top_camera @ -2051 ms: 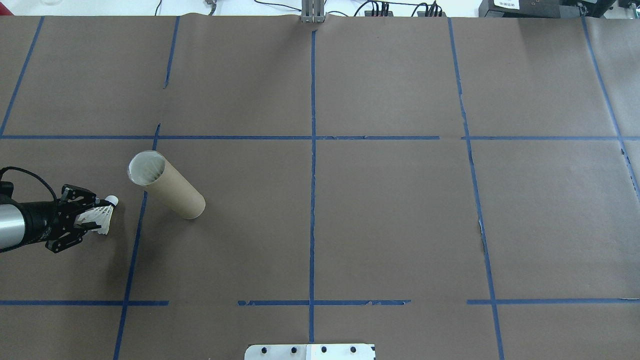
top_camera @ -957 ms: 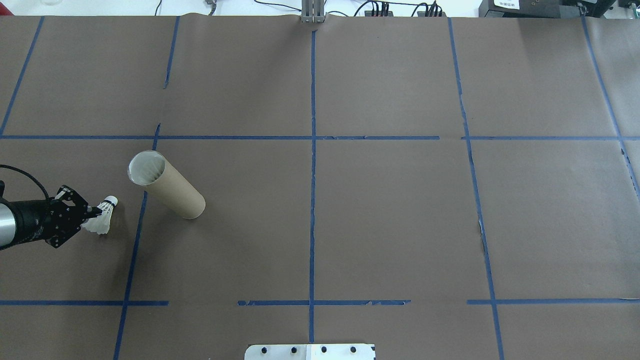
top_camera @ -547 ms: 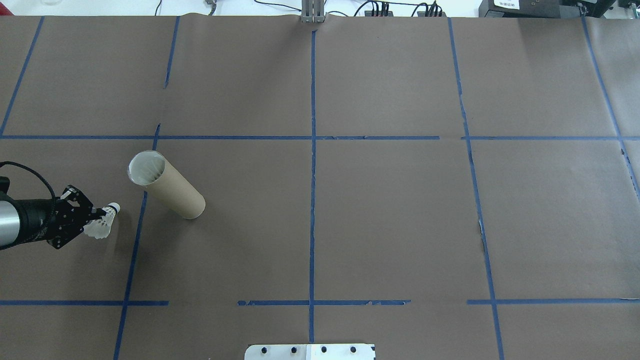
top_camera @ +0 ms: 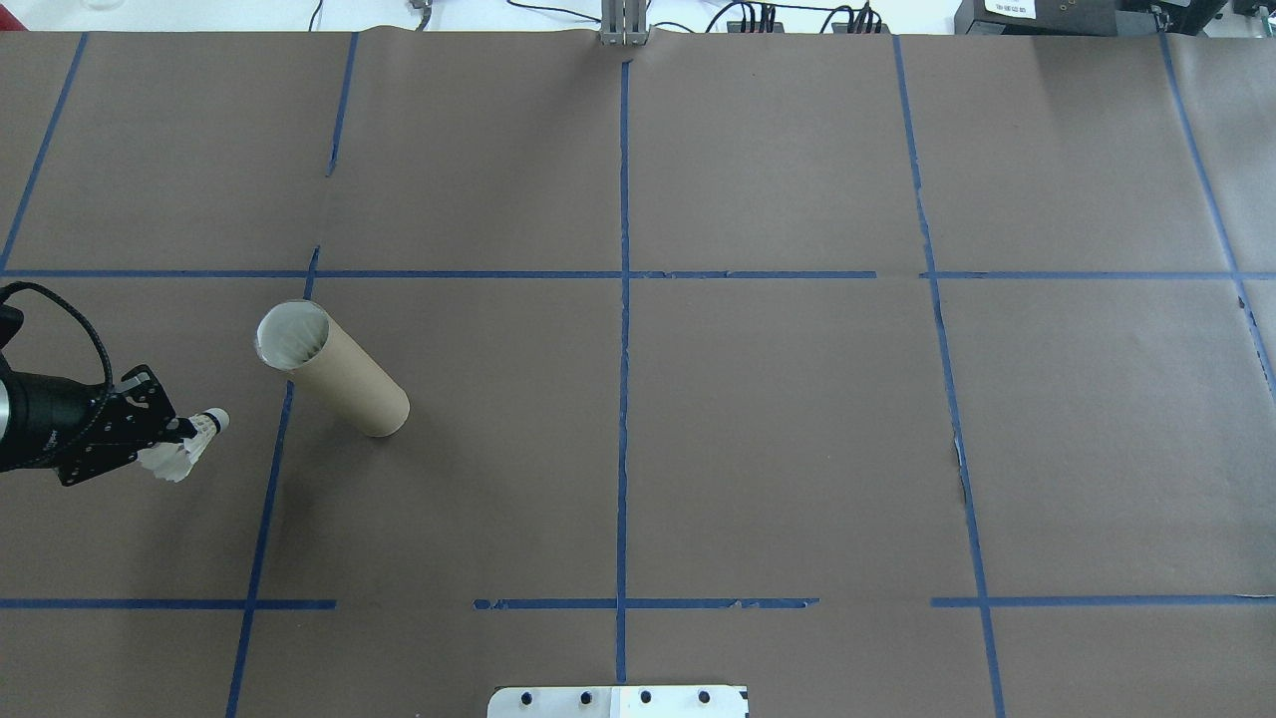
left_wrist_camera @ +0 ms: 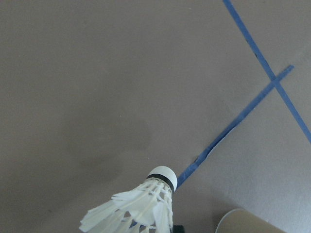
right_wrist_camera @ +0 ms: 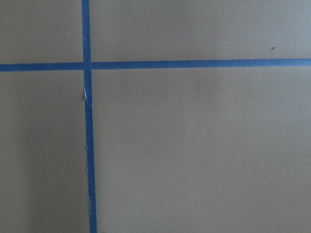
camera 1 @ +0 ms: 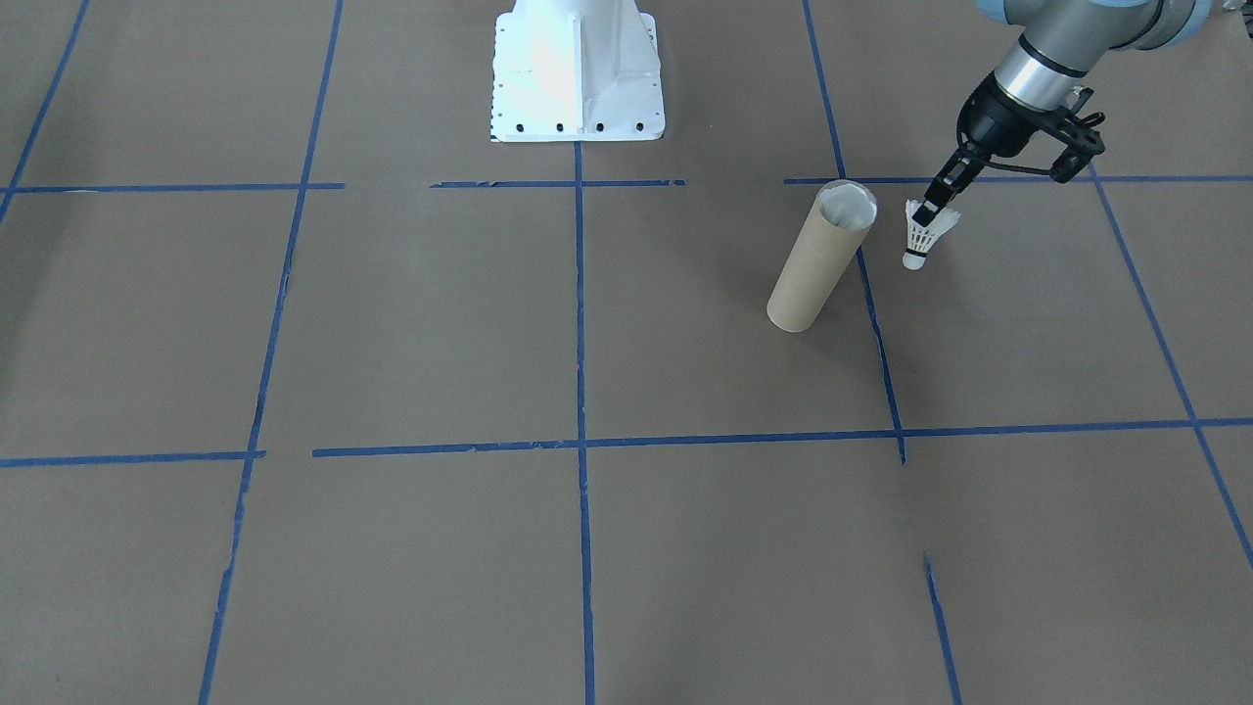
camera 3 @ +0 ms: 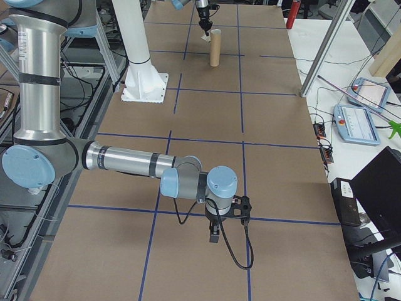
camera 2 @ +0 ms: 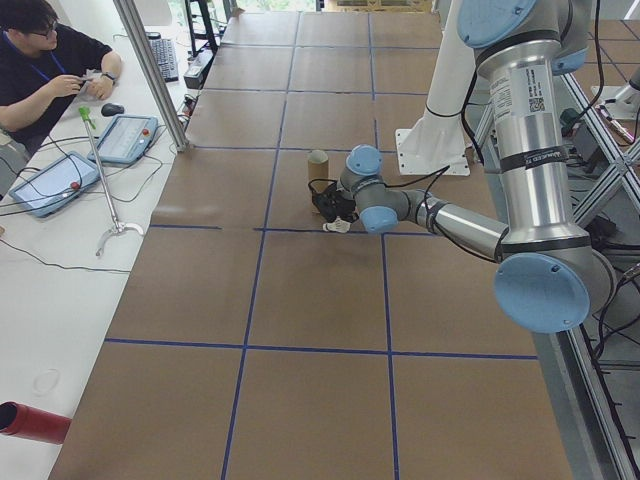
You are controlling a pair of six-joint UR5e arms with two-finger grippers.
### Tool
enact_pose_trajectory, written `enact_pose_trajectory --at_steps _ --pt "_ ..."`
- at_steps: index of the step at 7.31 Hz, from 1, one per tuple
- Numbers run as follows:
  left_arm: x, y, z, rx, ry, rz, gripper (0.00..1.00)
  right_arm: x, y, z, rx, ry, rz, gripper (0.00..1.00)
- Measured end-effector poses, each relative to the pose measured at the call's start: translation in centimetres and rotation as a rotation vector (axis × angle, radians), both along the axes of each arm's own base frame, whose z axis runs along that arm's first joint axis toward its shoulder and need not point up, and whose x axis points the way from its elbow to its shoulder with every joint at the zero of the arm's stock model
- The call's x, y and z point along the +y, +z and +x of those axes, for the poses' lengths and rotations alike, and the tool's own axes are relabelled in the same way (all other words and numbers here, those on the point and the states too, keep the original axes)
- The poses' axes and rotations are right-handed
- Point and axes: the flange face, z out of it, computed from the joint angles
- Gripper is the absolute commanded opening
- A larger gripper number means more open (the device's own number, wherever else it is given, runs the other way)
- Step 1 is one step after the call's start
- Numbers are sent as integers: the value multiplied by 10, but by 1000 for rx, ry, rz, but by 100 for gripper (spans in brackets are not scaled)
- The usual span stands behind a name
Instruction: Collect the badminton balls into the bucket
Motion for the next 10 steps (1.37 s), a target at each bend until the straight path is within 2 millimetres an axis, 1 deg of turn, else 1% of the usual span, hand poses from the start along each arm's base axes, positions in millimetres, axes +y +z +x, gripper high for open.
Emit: enact_pose_trajectory --at_steps 1,2,4,5,6,7,8,9,10 --pt "2 -10 -8 2 54 17 0 0 0 0 0 0 0 100" --pt "5 -24 -14 -22 100 39 0 0 0 0 0 0 0 100" --pt "11 -59 -32 -124 200 127 0 0 0 0 0 0 0 100" --pt "11 -74 -46 -172 239 180 0 0 0 0 0 0 0 100" --pt "8 -93 -55 -215 273 214 0 0 0 0 0 0 0 100" --pt "-7 -120 -58 -259 294 230 0 0 0 0 0 0 0 100" --pt "-31 -157 -61 -310 307 232 0 0 0 0 0 0 0 100" --pt "-58 -203 -62 -367 332 221 0 0 0 0 0 0 0 100" --pt "-75 -238 -59 -403 358 206 0 0 0 0 0 0 0 100"
